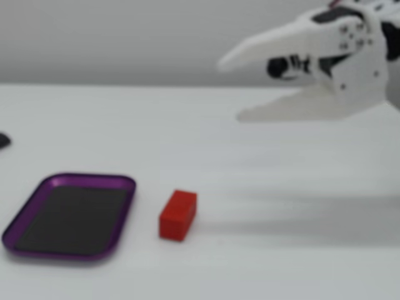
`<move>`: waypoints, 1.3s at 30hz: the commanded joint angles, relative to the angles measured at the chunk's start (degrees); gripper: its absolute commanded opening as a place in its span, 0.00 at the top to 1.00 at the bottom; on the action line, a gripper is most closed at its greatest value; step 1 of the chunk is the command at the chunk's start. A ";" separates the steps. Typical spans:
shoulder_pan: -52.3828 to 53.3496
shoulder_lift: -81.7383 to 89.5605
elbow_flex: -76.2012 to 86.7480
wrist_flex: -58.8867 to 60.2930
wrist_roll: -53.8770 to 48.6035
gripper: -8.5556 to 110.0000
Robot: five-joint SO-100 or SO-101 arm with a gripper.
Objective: Remove the cube from the box.
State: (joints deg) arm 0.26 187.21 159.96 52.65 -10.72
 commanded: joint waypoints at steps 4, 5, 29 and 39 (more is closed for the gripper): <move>0.00 4.75 9.23 -1.05 0.53 0.80; 0.00 3.96 9.14 -0.97 0.53 0.80; 0.09 3.34 9.14 -1.49 7.38 0.93; 0.09 3.34 9.14 -1.49 7.38 0.93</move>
State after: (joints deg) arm 0.00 188.61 168.75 52.29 -3.43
